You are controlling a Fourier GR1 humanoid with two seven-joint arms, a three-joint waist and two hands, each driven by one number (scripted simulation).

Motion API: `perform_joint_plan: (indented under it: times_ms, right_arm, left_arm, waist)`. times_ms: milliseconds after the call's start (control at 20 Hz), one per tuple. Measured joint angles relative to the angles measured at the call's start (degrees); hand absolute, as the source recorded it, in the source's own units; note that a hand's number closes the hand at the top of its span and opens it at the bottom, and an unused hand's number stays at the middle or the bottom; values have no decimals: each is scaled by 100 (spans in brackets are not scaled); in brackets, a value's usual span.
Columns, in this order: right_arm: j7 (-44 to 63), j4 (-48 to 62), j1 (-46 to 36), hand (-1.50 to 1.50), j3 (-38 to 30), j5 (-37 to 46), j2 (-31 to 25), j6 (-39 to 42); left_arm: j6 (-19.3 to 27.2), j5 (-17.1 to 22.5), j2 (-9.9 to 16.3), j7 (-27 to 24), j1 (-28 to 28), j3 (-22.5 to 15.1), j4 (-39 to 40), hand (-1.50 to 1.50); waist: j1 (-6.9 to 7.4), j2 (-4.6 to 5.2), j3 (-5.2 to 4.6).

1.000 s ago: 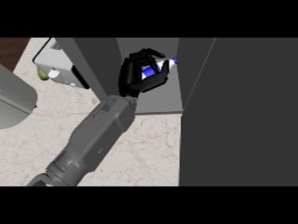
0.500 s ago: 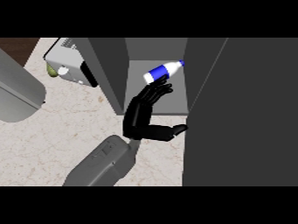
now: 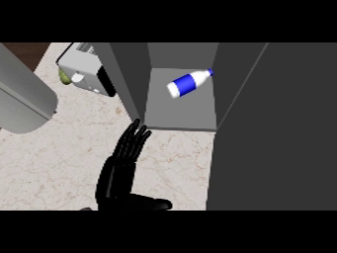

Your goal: Pick up the bottled water, place it into the cabinet and close the cabinet

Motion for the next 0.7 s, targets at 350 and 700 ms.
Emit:
perform_joint_plan:
  times_ms: [350,700]
  right_arm:
    - [67,-14,-514,150,87,225,-907,568]
    - [514,-49,-1195,150,601,340,-1211,642]
  left_arm:
    - [-607,67,1065,-356,1049,104,-861,-150]
    - [-1236,209,2013,-925,2007,496,-1396,-150]
  waist:
    - [100,-15,-21]
    - [146,8,-35]
